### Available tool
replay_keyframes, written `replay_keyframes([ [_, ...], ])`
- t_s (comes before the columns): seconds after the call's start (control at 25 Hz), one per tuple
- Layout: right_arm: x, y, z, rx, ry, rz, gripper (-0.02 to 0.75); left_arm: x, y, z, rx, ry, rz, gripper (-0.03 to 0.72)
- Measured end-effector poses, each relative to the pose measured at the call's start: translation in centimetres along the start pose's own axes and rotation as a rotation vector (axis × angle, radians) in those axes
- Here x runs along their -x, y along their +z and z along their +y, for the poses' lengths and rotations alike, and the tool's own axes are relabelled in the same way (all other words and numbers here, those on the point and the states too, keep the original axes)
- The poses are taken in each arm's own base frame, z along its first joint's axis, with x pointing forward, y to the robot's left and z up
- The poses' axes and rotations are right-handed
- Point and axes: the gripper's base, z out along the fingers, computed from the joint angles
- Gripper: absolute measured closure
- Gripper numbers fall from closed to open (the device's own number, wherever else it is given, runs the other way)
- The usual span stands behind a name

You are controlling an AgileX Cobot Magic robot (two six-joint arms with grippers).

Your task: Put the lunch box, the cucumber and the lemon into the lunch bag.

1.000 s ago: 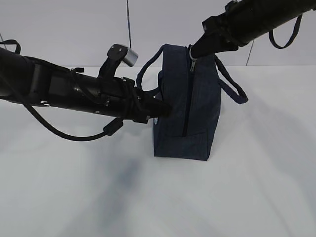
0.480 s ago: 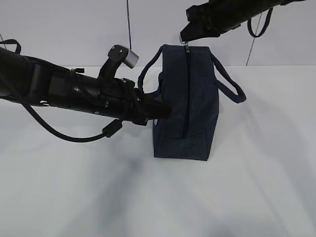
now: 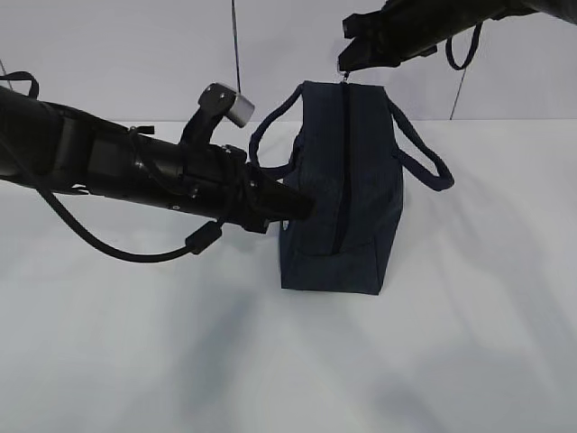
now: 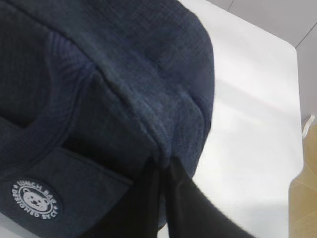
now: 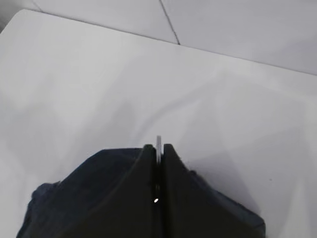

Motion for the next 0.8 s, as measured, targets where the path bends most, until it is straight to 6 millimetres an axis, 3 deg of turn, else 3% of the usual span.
replay_keyframes([
  [0.12,0.2,0.5,-1.7,-0.017,0.035,-0.019,0.738,0.0,0.0,0.0,-0.001,0.002,0.001,0.698],
  [0.48,-0.1,3.3,-3.8,-0.021,0.042,-0.039,0.738,0.0,0.0,0.1,0.011,0.003,0.004,0.698],
  [0.8,-2.5,5.4,-7.1,-0.028,0.120,-0.013,0.738,0.0,0.0,0.3,0.029,0.003,0.009,0.698],
])
